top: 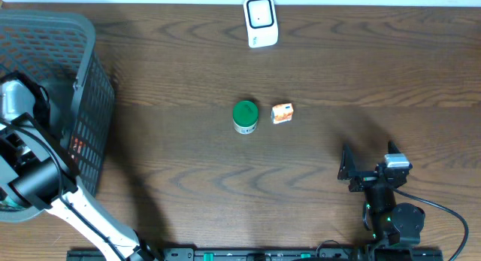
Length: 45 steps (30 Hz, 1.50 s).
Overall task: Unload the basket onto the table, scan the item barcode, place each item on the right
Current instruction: 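Reach into the basket and grasp the green Zappy wipes pack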
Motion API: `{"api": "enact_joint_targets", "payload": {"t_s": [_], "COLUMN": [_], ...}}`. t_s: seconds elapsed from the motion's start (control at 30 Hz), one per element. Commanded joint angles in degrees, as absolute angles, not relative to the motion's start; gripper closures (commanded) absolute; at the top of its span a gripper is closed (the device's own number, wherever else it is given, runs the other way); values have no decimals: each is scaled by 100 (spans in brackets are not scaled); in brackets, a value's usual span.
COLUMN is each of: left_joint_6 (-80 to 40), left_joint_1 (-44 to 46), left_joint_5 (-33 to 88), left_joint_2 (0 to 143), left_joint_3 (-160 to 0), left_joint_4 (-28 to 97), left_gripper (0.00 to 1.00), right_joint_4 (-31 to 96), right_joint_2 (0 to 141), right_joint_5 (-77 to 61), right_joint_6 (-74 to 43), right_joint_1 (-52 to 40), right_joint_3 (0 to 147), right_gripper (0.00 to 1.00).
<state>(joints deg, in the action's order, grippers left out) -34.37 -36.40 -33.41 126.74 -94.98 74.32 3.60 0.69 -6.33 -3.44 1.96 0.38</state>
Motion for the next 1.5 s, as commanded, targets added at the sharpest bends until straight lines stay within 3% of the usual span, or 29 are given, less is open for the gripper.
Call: {"api": "enact_joint_targets", "payload": {"t_s": [0.0,0.1,0.17,0.33,0.5,0.6,1.07,1.47], "left_joint_6": [-3795,-3883,-3892,-3889,-3889,-3887,-3889,-3885], "left_joint_1": [-3854,-3975,-4051,-4206,-4230,-4230,-4099,-3363], "left_joint_5": [-2982,-2980,-2980,-2982,-2982,-2980,-2976,-2611], "left_joint_2": [13257,13369,13375,13373,13375,13373,12964,11463], "left_joint_3": [-9391,-9386,-9386,-9386,-9386,-9417,-11010,-11146], "left_joint_4": [7548,7636,7653,7649,7634,7631,8654,8326], "left_gripper": [3,5,13,58,76,93,93,93], "right_joint_4": [377,377,377,377,377,377,377,377], "right_joint_2": [49,49,49,49,49,49,49,49], "right_joint_5": [-607,-607,-607,-607,-607,-607,-607,-607], "right_joint_6": [-403,-403,-403,-403,-403,-403,-403,-403], "right_joint_1": [134,134,134,134,134,134,134,132], "right_joint_3": [32,32,32,32,32,32,32,32], "right_gripper": [1,1,1,1,1,1,1,1]}}
